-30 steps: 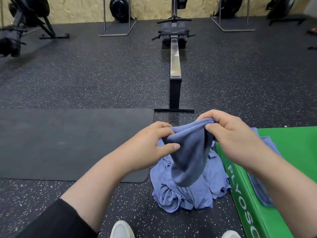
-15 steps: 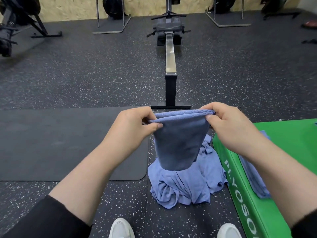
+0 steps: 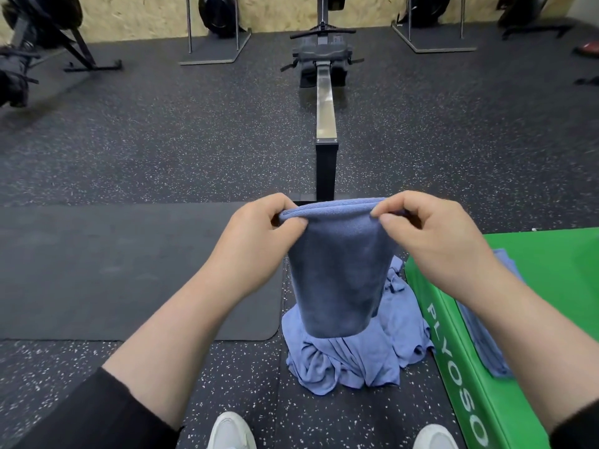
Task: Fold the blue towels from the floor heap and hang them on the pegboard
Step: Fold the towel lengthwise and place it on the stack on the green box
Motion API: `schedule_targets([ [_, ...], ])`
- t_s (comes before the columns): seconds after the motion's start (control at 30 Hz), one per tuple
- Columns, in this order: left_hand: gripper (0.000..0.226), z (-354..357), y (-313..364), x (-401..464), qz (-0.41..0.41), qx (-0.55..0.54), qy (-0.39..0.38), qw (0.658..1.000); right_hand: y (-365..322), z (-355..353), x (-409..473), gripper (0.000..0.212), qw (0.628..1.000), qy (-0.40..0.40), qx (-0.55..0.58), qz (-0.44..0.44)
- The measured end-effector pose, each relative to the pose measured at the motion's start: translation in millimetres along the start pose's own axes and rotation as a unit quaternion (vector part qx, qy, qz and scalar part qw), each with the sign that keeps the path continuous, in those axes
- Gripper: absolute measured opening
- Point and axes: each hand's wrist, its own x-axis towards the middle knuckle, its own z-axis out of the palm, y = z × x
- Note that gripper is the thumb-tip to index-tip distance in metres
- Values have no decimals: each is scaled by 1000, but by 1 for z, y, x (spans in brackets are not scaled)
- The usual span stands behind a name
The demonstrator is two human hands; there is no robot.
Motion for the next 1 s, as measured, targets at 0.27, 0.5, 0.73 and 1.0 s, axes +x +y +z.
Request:
schedule_targets([
  [0.27,30,5,2,-6,1,-45,-63,997,-2,16,-3,40,994,-6,106,10],
  [0.5,35,26,6,-9,-46,31,-81,995,-4,20,-5,13,998,-4,66,-3],
  [0.73,21,34,16,-10,-198,-209,-58,956,-1,29,-9,17,999,-34,-11,-27],
  [1.0,20,35,13,-10,-197,-230,44,952,-9,38,-18,22,993,-77,-72,-59],
])
